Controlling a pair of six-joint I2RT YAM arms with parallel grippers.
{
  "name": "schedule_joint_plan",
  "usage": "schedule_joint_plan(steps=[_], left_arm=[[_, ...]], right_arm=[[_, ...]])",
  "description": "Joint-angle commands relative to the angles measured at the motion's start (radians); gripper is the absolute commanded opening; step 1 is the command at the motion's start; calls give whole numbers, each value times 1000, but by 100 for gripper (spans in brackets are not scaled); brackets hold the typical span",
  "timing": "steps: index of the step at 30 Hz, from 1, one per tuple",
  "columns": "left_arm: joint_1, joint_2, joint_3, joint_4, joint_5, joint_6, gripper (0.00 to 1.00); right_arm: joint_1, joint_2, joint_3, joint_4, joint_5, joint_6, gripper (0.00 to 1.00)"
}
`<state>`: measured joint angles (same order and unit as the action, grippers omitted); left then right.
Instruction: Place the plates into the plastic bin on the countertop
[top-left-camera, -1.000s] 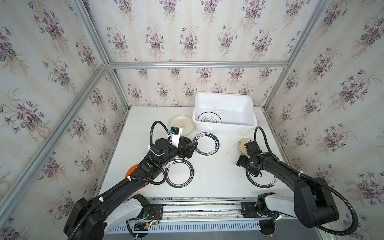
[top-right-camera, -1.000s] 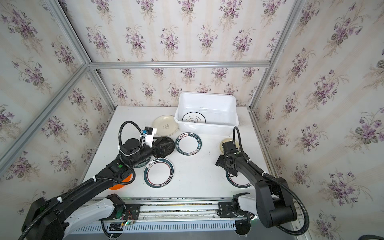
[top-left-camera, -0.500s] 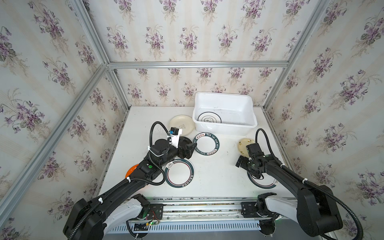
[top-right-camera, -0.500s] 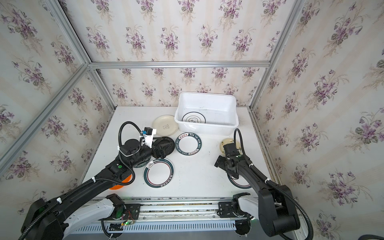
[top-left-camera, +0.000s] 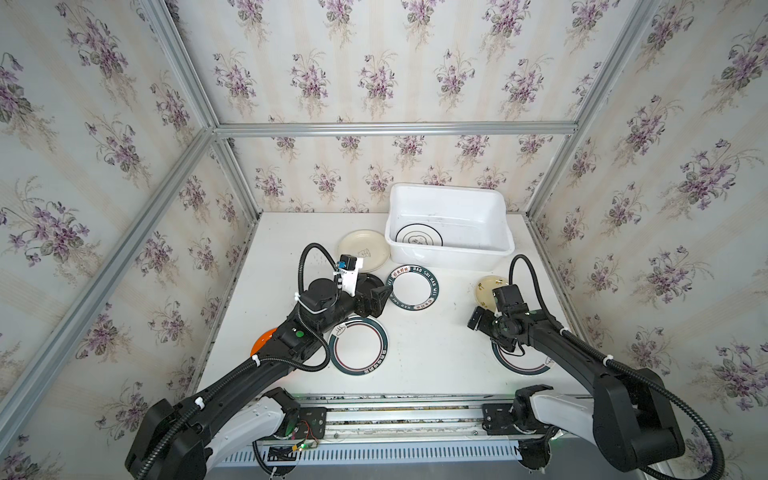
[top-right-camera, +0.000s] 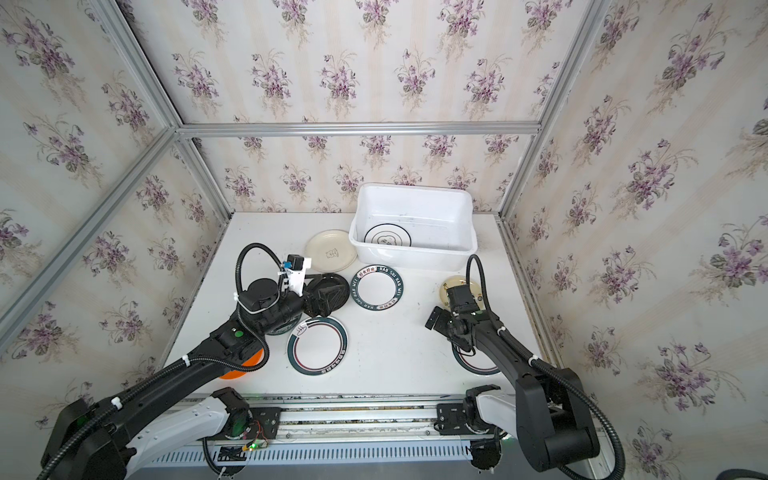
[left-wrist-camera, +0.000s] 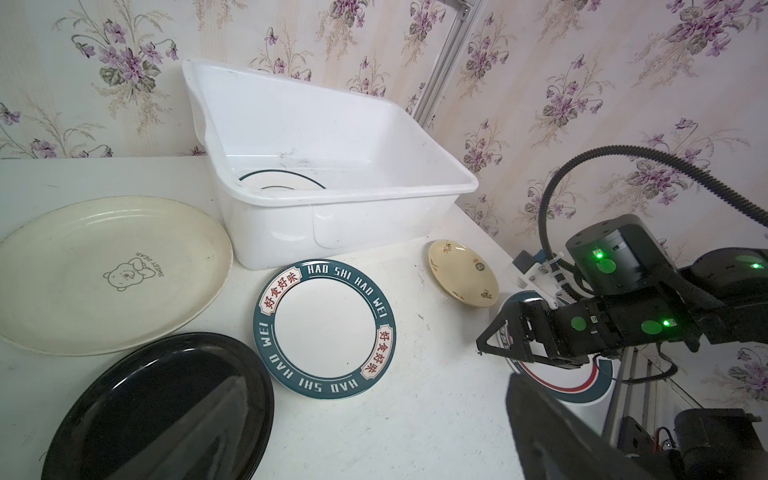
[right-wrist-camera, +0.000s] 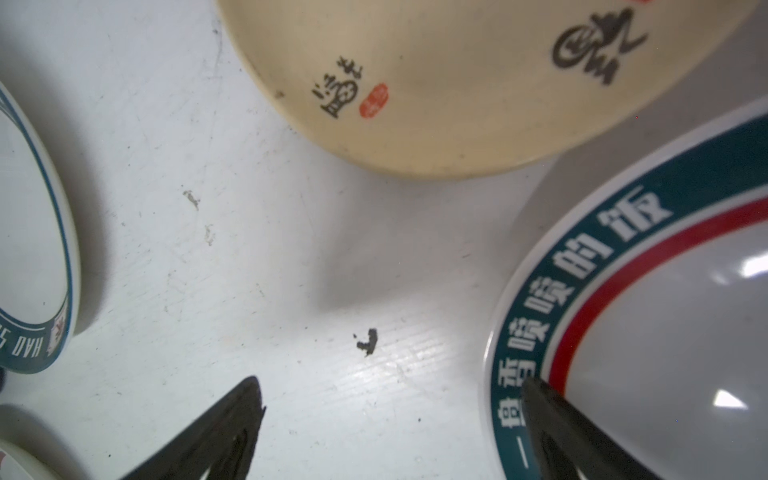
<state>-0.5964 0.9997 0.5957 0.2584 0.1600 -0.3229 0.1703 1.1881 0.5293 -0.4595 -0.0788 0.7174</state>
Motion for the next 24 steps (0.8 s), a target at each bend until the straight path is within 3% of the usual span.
schedule_joint_plan(steps=[1,24], left_arm=[[-1,-2,-3,12,-4,9,100],[0,-1,-4,9,-5,6,100]], right_arm=[[1,16,-12,-38,-91,19,99],[82,48,-12,70,-176,81,99]])
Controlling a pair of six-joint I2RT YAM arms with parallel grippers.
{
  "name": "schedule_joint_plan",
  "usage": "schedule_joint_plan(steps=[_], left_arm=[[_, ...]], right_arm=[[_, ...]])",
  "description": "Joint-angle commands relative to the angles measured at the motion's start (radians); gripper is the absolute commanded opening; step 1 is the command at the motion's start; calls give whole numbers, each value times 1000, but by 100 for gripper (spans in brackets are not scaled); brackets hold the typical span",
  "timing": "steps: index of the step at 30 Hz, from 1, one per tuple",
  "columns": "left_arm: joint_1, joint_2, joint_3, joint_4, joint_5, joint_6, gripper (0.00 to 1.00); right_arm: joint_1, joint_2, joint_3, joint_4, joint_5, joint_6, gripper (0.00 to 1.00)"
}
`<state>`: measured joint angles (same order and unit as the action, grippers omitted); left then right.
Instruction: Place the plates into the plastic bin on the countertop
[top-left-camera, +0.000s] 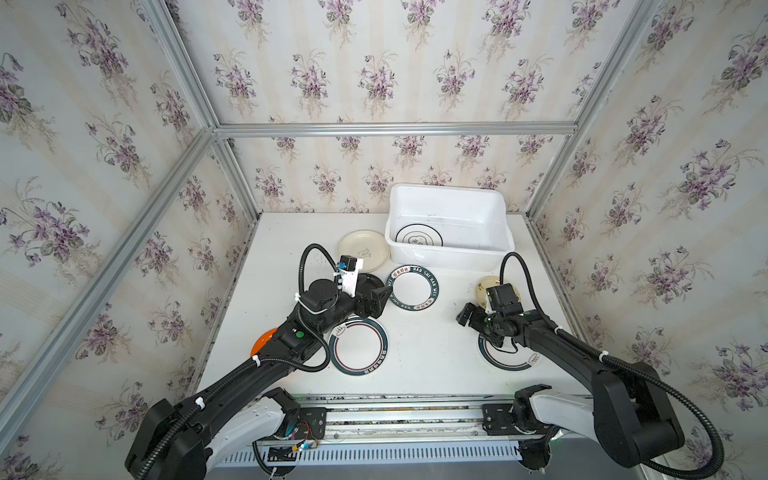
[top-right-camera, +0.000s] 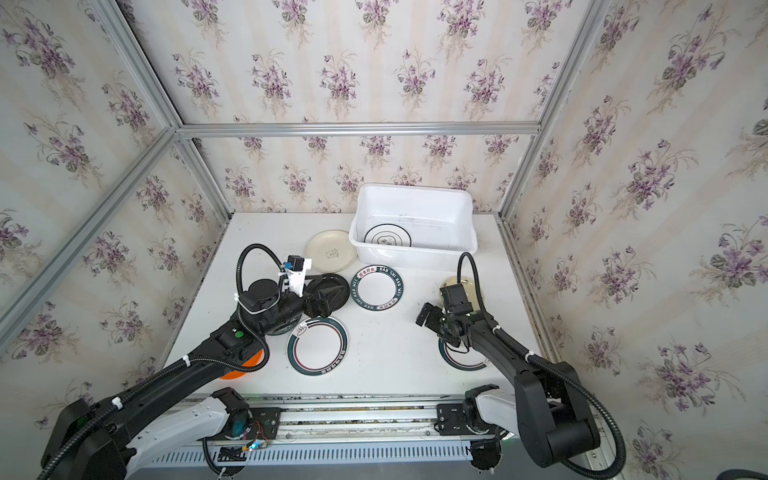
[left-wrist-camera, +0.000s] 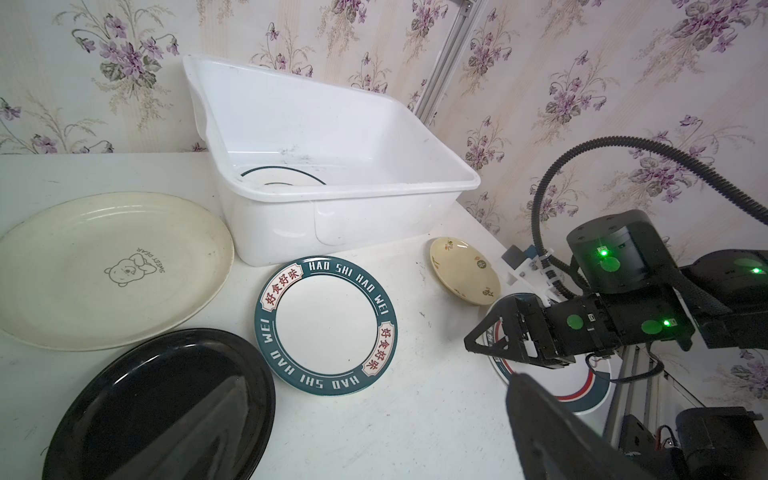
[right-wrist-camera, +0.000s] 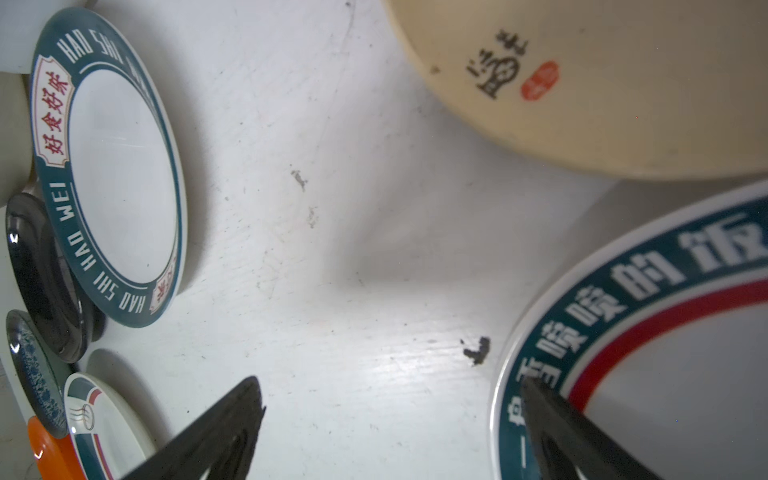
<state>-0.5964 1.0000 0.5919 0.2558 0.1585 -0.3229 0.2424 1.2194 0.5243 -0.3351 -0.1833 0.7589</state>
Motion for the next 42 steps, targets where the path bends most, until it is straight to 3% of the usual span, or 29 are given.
schedule_joint_plan(steps=[1,10,18,21,25,27,32,35,39,42], left_arm=[[-1,-3,0,10,-4,7,100],[0,-11,-1,4,-16,13,100],[0,-15,-3,-2,-19,17,100],[-1,-18,-3,-2,-21,18,100],[0,-24,-4,-1,-19,16,100],[0,-25,-5,-3,-21,18,100],[0,-30,-6,-5,-27,23,100],[-1,-35,-6,-6,-29,25,100],[0,-40,-10,-7,-35,30,100],[-1,-45,-12,-8,-37,31,100]], right_arm=[[16,23,-6,-39,-80,45,99],[55,75,-7,113,-189,105,99],[58,72,59,77,-206,74,99],[56,53,108,-16,-177,33,99],[39,-17,218,-239,-36,-74,99],[-12,-48,259,-333,1,-127,99],[-294,-118,283,-488,-51,-276,99],[-420,-136,305,-570,-21,-367,99],[-492,-148,316,-584,-1,-372,99],[-502,-97,337,-610,91,-385,99]])
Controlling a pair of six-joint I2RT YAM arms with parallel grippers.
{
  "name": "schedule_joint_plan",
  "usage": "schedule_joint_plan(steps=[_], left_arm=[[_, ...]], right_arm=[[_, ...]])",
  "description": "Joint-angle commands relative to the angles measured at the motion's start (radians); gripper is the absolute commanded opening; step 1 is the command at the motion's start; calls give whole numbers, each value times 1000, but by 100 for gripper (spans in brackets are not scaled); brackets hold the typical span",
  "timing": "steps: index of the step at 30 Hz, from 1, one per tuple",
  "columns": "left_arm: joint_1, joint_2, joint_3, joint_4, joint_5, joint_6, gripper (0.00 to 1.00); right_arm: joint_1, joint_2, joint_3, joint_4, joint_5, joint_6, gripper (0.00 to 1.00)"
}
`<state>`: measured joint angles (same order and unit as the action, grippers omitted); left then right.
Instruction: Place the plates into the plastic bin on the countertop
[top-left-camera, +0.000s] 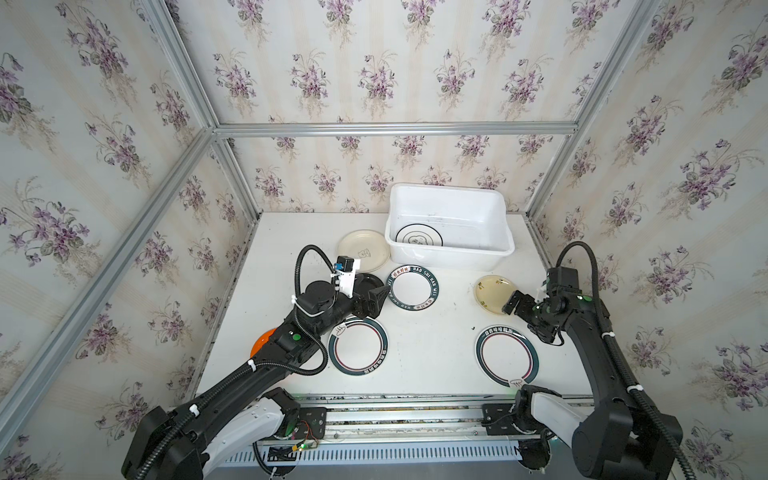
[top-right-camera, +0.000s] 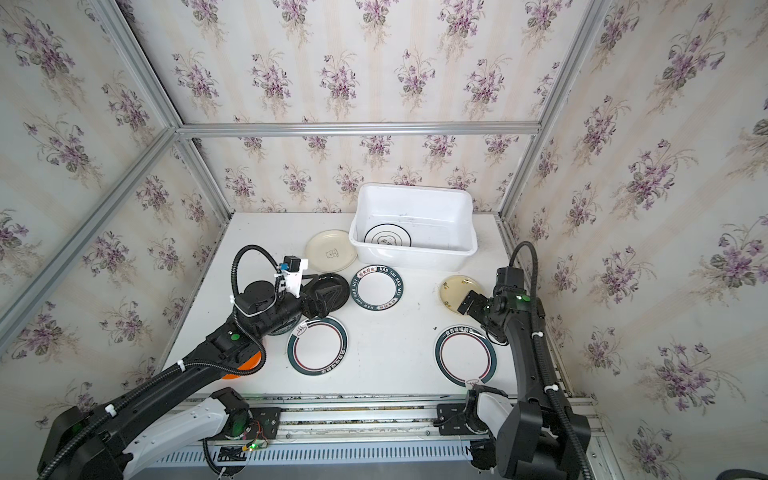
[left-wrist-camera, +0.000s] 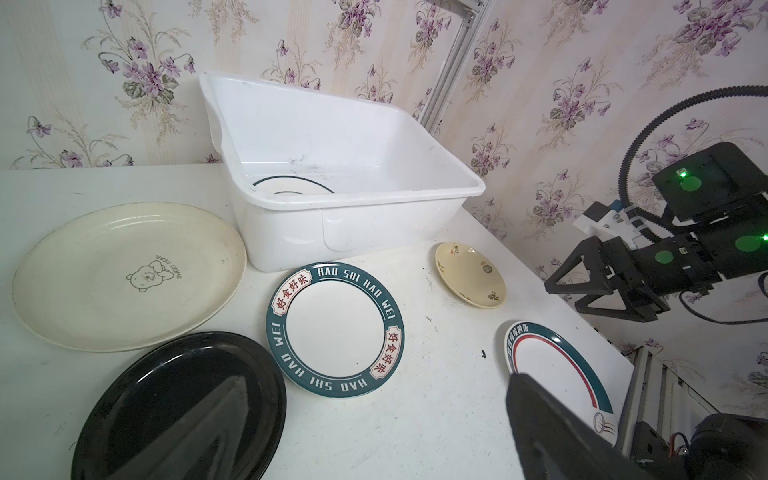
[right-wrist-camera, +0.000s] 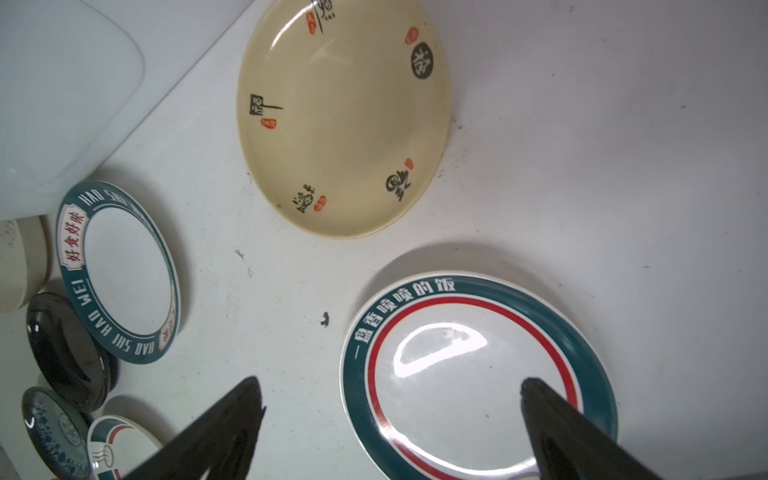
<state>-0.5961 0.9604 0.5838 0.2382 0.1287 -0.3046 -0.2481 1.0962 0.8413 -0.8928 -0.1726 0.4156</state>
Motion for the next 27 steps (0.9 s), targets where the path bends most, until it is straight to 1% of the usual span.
schedule_joint_plan(steps=[1,3,7,12,17,20,27], left_arm=[[-1,-7,-5,10,-8,12,100],[-1,-7,-7,12,-4,9,100],[-1,-3,-8,18,1,7,100],[-1,8,-15,23,-13,16,100],[-1,11,-12,18,-21,28,100],[-1,2,-15,10,-38,39,100],[-1,3,-18,9,-61,51,100]], right_arm=[[-20,51,26,-61,99,-45,99],[-37,86,30,-62,113,-48,99],[-50,111,20,-26,126,-71,99],[-56,130,-15,36,70,-114,99],[-56,199,-25,62,4,-135,99],[-56,229,-22,61,38,-138,99],[-56,287,-17,69,70,-137,99]])
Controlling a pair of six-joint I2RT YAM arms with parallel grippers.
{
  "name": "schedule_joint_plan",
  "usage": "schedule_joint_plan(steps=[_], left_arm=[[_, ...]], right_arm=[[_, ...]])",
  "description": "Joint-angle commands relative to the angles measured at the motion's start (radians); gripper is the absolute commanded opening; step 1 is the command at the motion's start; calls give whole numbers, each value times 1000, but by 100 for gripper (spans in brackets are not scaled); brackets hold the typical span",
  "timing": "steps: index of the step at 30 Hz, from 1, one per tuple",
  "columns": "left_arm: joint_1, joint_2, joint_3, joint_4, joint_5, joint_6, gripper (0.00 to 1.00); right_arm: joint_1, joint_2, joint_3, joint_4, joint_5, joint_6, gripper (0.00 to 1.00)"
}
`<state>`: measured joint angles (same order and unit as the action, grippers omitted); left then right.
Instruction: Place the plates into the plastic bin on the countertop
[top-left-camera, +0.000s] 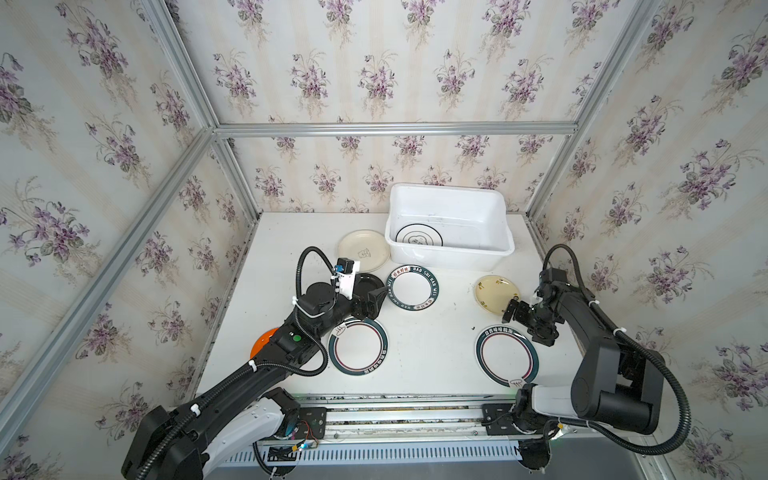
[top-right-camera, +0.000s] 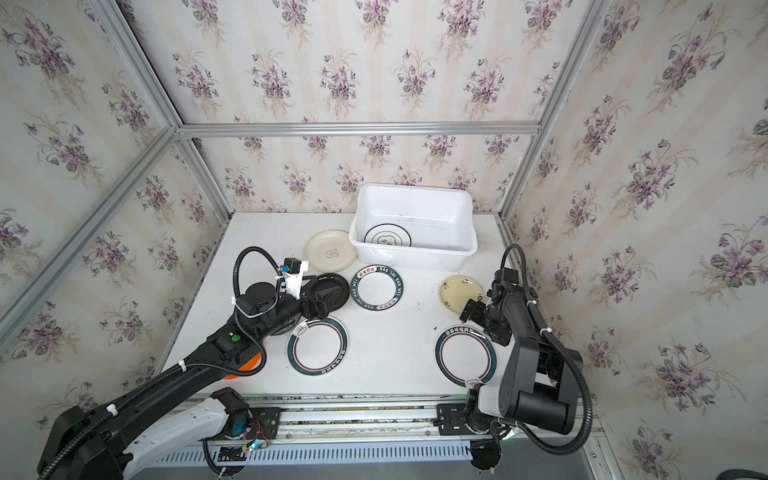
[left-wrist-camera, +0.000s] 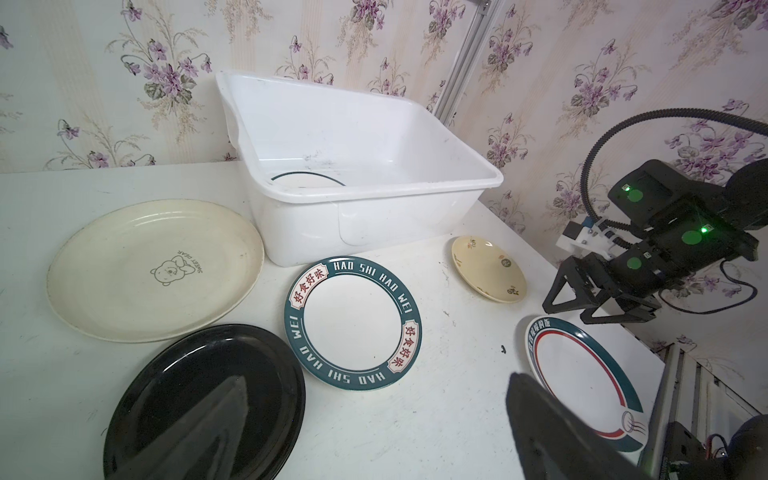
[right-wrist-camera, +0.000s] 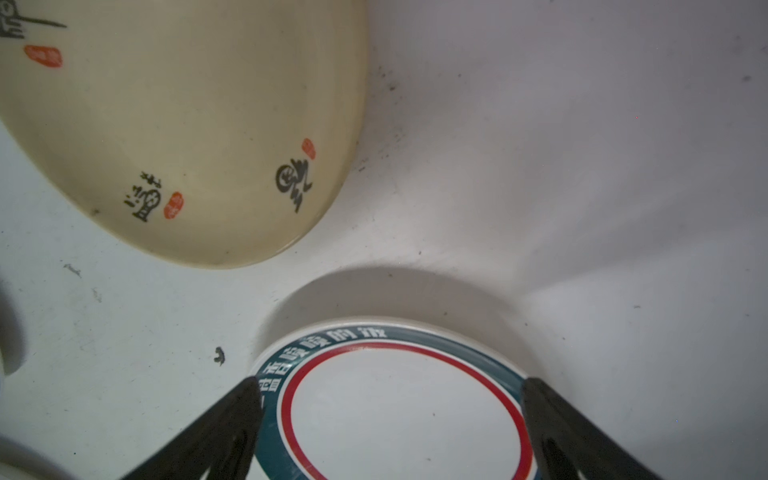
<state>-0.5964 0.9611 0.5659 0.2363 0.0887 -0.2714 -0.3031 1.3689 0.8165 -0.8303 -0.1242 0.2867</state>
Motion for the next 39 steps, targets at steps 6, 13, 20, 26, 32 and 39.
schedule_joint_plan(steps=[6,13,20,26,32,39], left_arm=[[-1,4,-1,8,-25,21,100],[0,1,0,2,-38,24,100],[0,1,2,-3,-40,26,100],[-1,3,4,-4,-40,26,100],[0,4,3,-4,-43,24,100],[0,9,7,-4,-38,20,100]], right_arm=[[10,29,8,6,27,-5,99],[31,49,-2,24,13,-6,99],[64,78,-18,53,-11,11,99],[89,61,-51,83,-31,52,99],[132,53,-91,119,-39,123,99],[224,64,-105,168,-45,199,99]])
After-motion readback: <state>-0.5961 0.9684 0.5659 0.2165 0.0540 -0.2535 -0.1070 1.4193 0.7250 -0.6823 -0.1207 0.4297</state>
